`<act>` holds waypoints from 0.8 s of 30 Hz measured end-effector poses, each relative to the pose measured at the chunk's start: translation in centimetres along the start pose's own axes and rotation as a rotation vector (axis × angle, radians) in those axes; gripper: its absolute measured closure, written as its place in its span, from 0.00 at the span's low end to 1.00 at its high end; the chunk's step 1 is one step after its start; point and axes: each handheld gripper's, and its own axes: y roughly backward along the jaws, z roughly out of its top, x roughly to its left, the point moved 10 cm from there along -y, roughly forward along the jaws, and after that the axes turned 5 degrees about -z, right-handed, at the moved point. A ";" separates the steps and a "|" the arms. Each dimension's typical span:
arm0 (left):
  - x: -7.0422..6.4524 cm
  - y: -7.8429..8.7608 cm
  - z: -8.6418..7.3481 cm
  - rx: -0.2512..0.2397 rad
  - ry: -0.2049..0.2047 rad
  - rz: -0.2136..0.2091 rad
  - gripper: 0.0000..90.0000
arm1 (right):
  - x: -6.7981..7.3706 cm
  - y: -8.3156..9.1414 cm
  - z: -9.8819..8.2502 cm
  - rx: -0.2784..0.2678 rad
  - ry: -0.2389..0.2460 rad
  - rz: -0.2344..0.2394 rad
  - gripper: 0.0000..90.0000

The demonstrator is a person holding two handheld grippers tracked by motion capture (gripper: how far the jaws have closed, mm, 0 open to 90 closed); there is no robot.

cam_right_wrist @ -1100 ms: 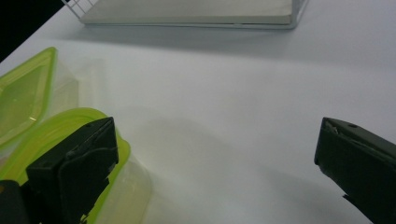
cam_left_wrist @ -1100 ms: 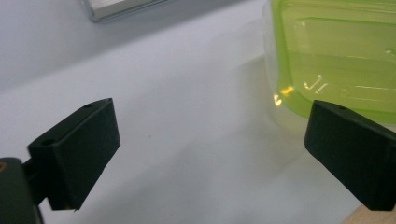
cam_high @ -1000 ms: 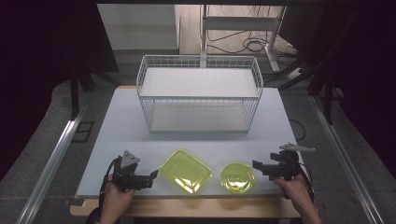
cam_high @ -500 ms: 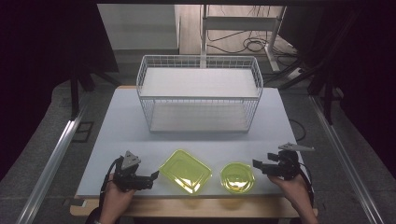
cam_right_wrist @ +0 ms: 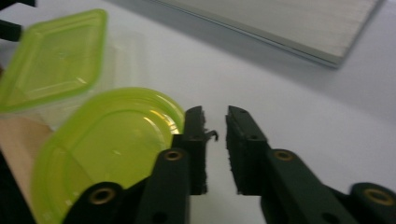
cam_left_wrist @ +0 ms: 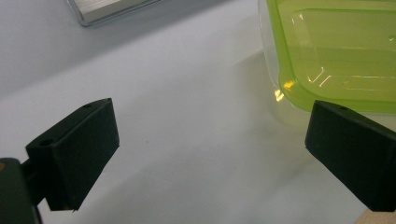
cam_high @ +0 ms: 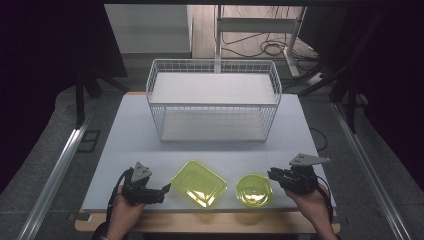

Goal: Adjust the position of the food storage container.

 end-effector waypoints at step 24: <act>-0.1 -0.1 -0.1 0.010 -0.014 0.001 0.03 | 9.9 -1.8 0.7 0.026 0.161 0.195 0.98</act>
